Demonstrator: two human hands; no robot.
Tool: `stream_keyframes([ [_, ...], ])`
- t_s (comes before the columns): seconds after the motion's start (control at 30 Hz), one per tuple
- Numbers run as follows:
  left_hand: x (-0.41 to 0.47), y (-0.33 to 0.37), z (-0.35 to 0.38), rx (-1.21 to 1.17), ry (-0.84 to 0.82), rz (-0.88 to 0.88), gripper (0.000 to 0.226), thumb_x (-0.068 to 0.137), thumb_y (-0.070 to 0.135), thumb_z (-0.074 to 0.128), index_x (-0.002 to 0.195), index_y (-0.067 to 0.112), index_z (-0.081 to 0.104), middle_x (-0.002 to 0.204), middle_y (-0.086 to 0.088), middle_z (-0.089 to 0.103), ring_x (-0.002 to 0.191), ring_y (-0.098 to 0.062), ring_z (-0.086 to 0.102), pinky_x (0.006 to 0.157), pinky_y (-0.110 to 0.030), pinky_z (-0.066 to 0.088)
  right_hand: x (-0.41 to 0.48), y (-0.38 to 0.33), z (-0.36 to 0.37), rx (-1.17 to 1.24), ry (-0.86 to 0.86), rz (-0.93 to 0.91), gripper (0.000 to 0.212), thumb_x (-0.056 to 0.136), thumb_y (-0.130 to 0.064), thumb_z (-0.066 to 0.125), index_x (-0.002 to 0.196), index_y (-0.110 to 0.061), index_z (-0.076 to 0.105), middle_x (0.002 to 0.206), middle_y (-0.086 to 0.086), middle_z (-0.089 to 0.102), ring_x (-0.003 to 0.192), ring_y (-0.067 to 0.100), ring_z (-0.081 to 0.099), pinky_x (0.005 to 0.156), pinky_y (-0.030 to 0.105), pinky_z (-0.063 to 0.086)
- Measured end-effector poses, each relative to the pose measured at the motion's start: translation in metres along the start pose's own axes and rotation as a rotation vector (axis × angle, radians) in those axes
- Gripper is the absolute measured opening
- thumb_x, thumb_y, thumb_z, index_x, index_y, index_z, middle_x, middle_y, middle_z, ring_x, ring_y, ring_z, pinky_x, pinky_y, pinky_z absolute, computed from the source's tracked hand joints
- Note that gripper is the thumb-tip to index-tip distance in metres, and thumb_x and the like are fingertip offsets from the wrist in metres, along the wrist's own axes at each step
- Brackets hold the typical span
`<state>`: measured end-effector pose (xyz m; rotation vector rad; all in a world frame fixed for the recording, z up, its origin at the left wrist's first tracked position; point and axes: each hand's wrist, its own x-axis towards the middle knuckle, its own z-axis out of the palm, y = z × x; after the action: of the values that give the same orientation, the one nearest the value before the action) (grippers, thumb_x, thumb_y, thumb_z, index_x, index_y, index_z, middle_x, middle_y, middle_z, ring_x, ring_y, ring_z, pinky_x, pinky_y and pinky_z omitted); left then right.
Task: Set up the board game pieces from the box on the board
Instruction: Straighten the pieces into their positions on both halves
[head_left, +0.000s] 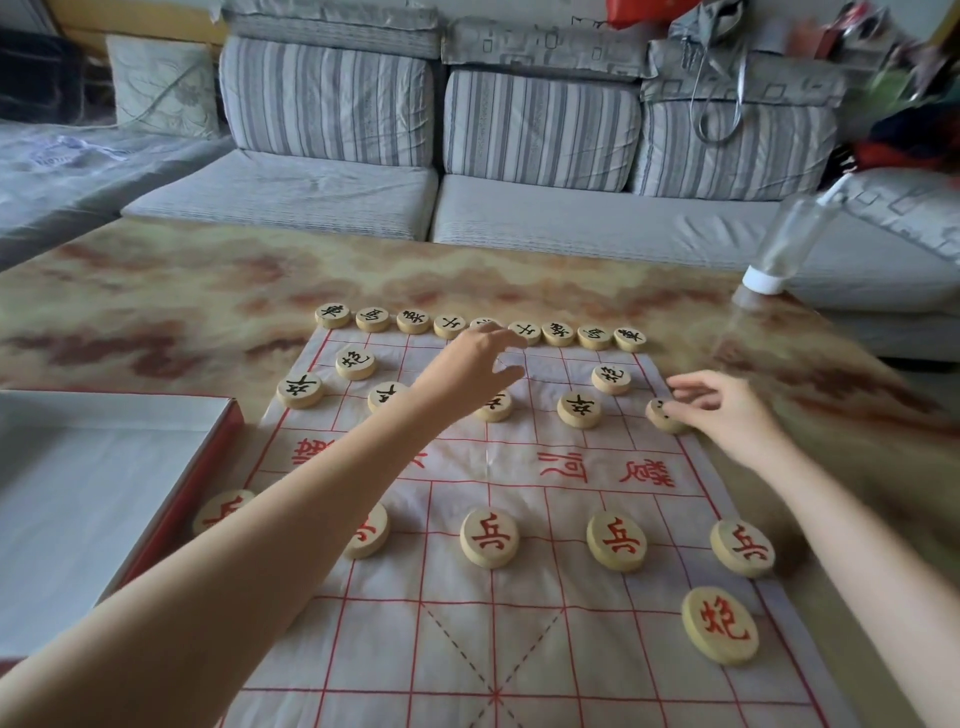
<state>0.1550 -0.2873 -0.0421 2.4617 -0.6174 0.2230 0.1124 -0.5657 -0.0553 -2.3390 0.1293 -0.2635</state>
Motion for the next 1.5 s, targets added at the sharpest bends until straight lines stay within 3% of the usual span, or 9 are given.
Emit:
stream_keyframes([
  [0.17, 0.042, 0.03, 0.028, 0.014, -0.095, 0.02, 0.035, 0.084, 0.016, 0.062, 0.119, 0.013, 0.06, 0.12, -0.01, 0.061, 0.108, -0.026, 0.058, 0.094, -0.034, 0.046, 0.003, 0.018, -0.009, -0.042, 0.048, 0.136, 0.046, 0.068, -0.029, 0.08, 0.103, -0.003, 0.065, 0.095, 0.013, 0.065, 0.083, 0.02, 0.057, 0.074, 0.025, 0.042],
  [0.33, 0.072, 0.053, 0.063, 0.01, -0.239, -0.031, 0.044, 0.083, 0.018, 0.065, 0.125, 0.01, 0.055, 0.124, -0.01, 0.06, 0.111, -0.027, 0.059, 0.095, -0.036, 0.047, 0.005, 0.006, 0.008, -0.145, 0.073, 0.119, 0.052, 0.064, -0.041, 0.082, 0.093, -0.005, 0.059, 0.096, 0.01, 0.058, 0.082, 0.02, 0.053, 0.06, 0.028, 0.036],
  [0.47, 0.085, 0.057, 0.078, 0.025, -0.269, -0.067, 0.049, 0.082, 0.02, 0.066, 0.129, 0.009, 0.052, 0.129, -0.01, 0.057, 0.112, -0.026, 0.057, 0.094, -0.033, 0.046, 0.012, 0.011, 0.014, -0.188, 0.087, 0.088, 0.047, 0.063, -0.038, 0.083, 0.089, -0.008, 0.057, 0.098, 0.013, 0.06, 0.077, 0.021, 0.053, 0.063, 0.029, 0.035],
  [0.77, 0.093, 0.053, 0.089, -0.025, -0.238, -0.138, 0.069, 0.072, 0.036, 0.075, 0.13, 0.01, 0.048, 0.129, -0.009, 0.055, 0.118, -0.026, 0.052, 0.096, -0.037, 0.046, 0.017, 0.021, 0.005, -0.107, -0.055, 0.014, 0.047, 0.069, -0.016, 0.08, 0.112, -0.006, 0.064, 0.112, 0.012, 0.062, 0.096, 0.022, 0.059, 0.085, 0.028, 0.043],
  [0.9, 0.098, 0.056, 0.075, -0.026, -0.315, -0.045, 0.066, 0.076, 0.018, 0.072, 0.136, 0.011, 0.043, 0.138, -0.007, 0.049, 0.126, -0.023, 0.047, 0.103, -0.031, 0.039, 0.014, 0.017, 0.0, 0.03, -0.12, 0.039, 0.06, 0.071, 0.002, 0.075, 0.126, -0.006, 0.055, 0.124, 0.009, 0.058, 0.113, 0.02, 0.054, 0.091, 0.026, 0.039],
  [1.0, 0.103, 0.058, 0.069, -0.007, -0.4, 0.02, 0.063, 0.078, 0.0, 0.064, 0.136, 0.015, 0.044, 0.141, -0.004, 0.046, 0.129, -0.019, 0.045, 0.106, -0.027, 0.036, 0.012, 0.012, -0.001, 0.087, -0.059, 0.033, 0.062, 0.072, -0.01, 0.077, 0.129, -0.006, 0.051, 0.123, 0.006, 0.053, 0.105, 0.015, 0.048, 0.086, 0.024, 0.034],
  [1.17, 0.108, 0.058, 0.07, 0.013, -0.48, 0.077, 0.056, 0.078, -0.014, 0.053, 0.128, 0.011, 0.053, 0.132, -0.009, 0.055, 0.122, -0.019, 0.053, 0.098, -0.023, 0.042, 0.013, 0.014, 0.007, -0.159, 0.022, 0.069, 0.065, 0.063, -0.035, 0.084, 0.112, -0.005, 0.056, 0.109, 0.01, 0.055, 0.09, 0.018, 0.051, 0.073, 0.026, 0.035],
  [1.3, 0.105, 0.054, 0.072, 0.046, -0.436, 0.095, 0.049, 0.077, -0.003, 0.064, 0.122, 0.014, 0.059, 0.124, -0.008, 0.061, 0.112, -0.02, 0.058, 0.087, -0.02, 0.043, 0.019, 0.021, 0.007, -0.184, 0.006, 0.036, 0.047, 0.064, -0.024, 0.084, 0.101, -0.008, 0.061, 0.108, 0.015, 0.061, 0.087, 0.019, 0.054, 0.075, 0.027, 0.039],
  [1.5, 0.099, 0.046, 0.08, 0.035, -0.274, 0.02, 0.048, 0.074, 0.03, 0.074, 0.119, 0.018, 0.061, 0.113, -0.007, 0.063, 0.094, -0.022, 0.06, 0.08, -0.029, 0.047, 0.016, 0.017, 0.001, -0.103, -0.164, -0.003, 0.052, 0.072, 0.005, 0.072, 0.12, -0.011, 0.06, 0.122, 0.012, 0.06, 0.106, 0.018, 0.055, 0.091, 0.024, 0.037],
])
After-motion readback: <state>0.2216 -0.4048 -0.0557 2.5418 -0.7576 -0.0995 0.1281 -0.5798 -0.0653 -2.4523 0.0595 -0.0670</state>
